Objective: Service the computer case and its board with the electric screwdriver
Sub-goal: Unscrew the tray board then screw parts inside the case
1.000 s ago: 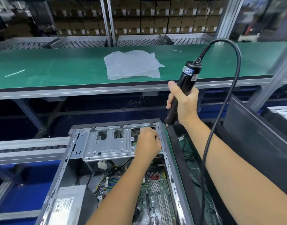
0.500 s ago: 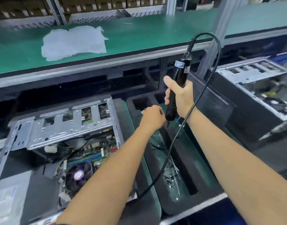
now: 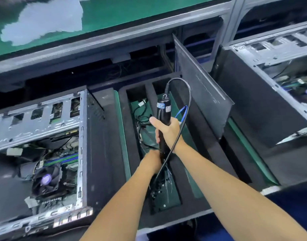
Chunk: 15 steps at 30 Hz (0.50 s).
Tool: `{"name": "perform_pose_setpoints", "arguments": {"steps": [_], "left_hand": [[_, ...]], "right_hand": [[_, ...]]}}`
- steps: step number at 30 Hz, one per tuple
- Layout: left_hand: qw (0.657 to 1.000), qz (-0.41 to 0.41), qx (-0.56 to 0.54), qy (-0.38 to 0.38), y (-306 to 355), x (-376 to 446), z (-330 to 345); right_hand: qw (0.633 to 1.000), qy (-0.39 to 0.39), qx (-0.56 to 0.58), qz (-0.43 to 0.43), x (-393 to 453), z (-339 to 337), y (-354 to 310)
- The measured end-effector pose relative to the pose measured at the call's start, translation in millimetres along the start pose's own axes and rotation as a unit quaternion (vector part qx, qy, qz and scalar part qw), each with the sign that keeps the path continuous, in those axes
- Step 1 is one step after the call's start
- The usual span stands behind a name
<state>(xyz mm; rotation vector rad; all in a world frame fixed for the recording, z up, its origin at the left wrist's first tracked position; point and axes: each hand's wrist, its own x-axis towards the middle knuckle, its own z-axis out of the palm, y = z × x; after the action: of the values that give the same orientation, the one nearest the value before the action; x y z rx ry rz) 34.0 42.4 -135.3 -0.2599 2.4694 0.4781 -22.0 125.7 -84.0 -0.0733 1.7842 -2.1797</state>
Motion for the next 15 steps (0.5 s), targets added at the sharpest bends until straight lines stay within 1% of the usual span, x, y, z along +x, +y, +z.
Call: {"name": "perform_pose_setpoints", "arguments": {"steps": [3, 5, 8, 11, 15], "left_hand": [[0.999, -0.005, 0.048, 0.003, -3, 8, 18], [0.998, -0.001, 0.057, 0.005, -4, 13, 25], [0.999, 0.002, 0.048, 0.014, -3, 18, 28], [0.999, 0.003, 0.031, 0.017, -4, 19, 27], [0.999, 0.002, 0.035, 0.020, -5, 17, 28]], "right_hand": [[1.000, -0.004, -0.002, 0.017, 0, -6, 12], [1.000, 0.001, 0.011, 0.025, 1, -10, 16], [0.999, 0.001, 0.025, 0.033, 3, -13, 16], [0.999, -0.007, 0.016, 0.039, 6, -11, 16], [0.999, -0.013, 0.013, 0.048, 7, -6, 18]]}}
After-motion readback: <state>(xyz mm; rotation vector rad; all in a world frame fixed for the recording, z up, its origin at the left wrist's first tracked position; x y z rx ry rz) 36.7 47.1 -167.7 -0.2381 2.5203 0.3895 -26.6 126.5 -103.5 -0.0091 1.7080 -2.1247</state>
